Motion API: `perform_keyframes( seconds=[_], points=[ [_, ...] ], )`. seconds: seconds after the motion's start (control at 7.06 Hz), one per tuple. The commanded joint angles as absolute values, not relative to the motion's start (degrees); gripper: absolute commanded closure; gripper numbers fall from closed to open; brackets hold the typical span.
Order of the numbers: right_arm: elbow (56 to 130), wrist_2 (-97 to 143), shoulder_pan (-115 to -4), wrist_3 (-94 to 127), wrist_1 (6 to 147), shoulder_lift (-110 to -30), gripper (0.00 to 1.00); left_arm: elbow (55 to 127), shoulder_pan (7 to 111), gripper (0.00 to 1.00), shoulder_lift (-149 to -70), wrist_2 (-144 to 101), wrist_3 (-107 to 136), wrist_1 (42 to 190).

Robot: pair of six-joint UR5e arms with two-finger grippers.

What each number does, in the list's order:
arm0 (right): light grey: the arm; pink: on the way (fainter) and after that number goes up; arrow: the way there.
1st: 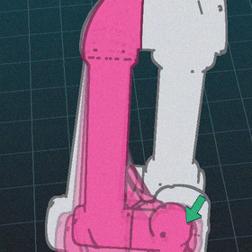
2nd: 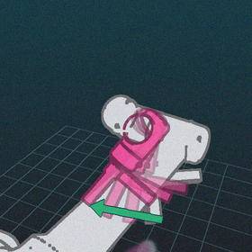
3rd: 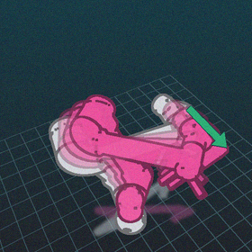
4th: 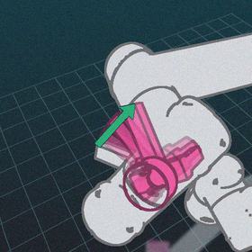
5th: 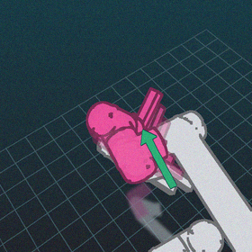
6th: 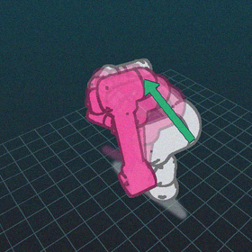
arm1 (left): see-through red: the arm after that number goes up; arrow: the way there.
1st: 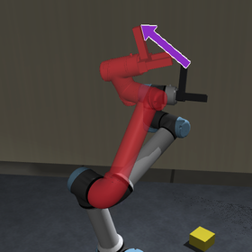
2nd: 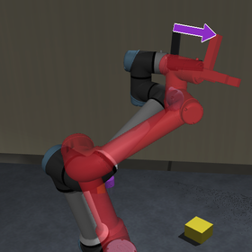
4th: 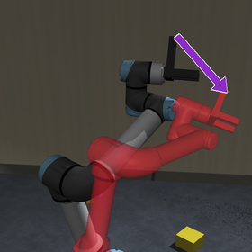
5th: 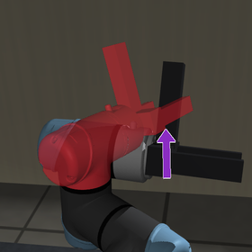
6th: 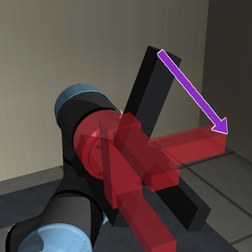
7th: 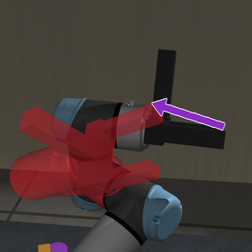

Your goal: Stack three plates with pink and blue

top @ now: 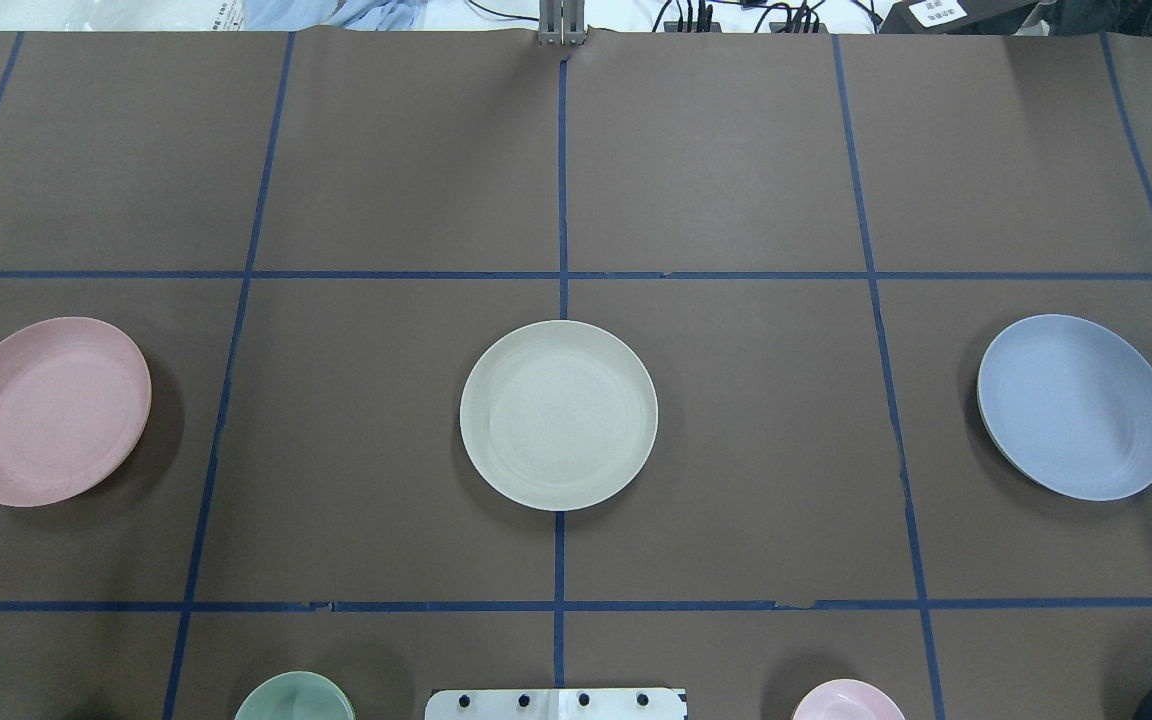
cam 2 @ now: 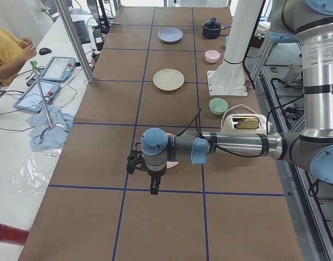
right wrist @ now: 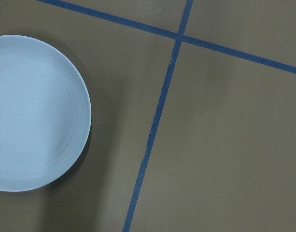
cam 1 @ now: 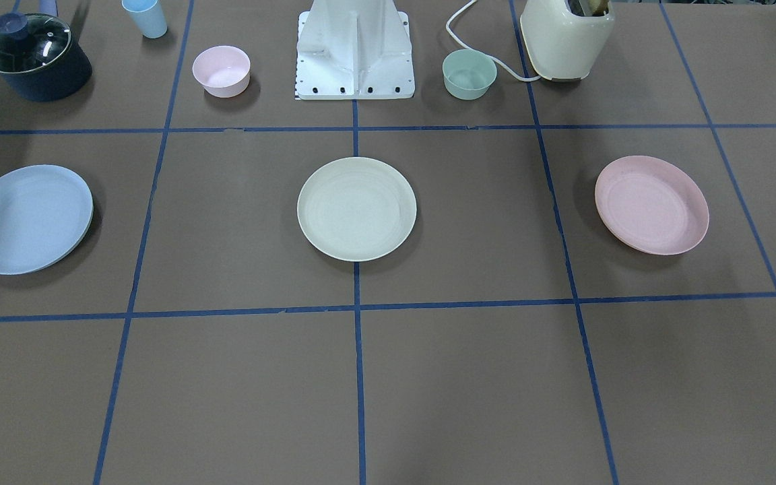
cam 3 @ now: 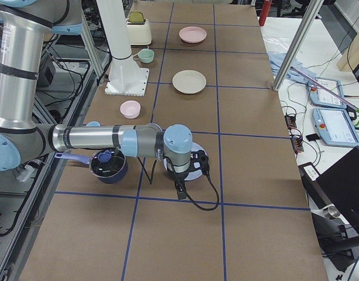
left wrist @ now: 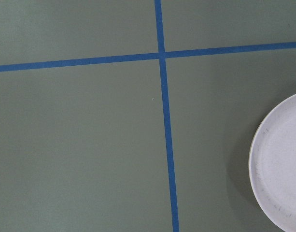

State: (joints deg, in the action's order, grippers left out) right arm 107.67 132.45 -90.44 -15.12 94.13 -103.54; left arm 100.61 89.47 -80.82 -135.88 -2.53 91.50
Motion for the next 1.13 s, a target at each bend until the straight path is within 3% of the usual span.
perform_keyframes(
  seconds=[0.0, 0.42, 0.99],
  points=[
    [107.75, 132.45, -90.44, -15.12, 94.04, -103.54, 0.0, 100.81, 89.65, 0.0, -80.86, -135.88, -2.64, 91.49],
    [107.75, 132.36, -90.44, -14.59, 94.04, -103.19, 0.0, 105.55, 89.91, 0.0, -79.72, -134.31, -3.42, 91.49],
    [108.19, 132.98, -90.35, -14.07, 90.04, -99.32, 0.0, 106.17, 90.0, 0.0, -82.34, -129.2, -2.65, 104.02]
  ],
)
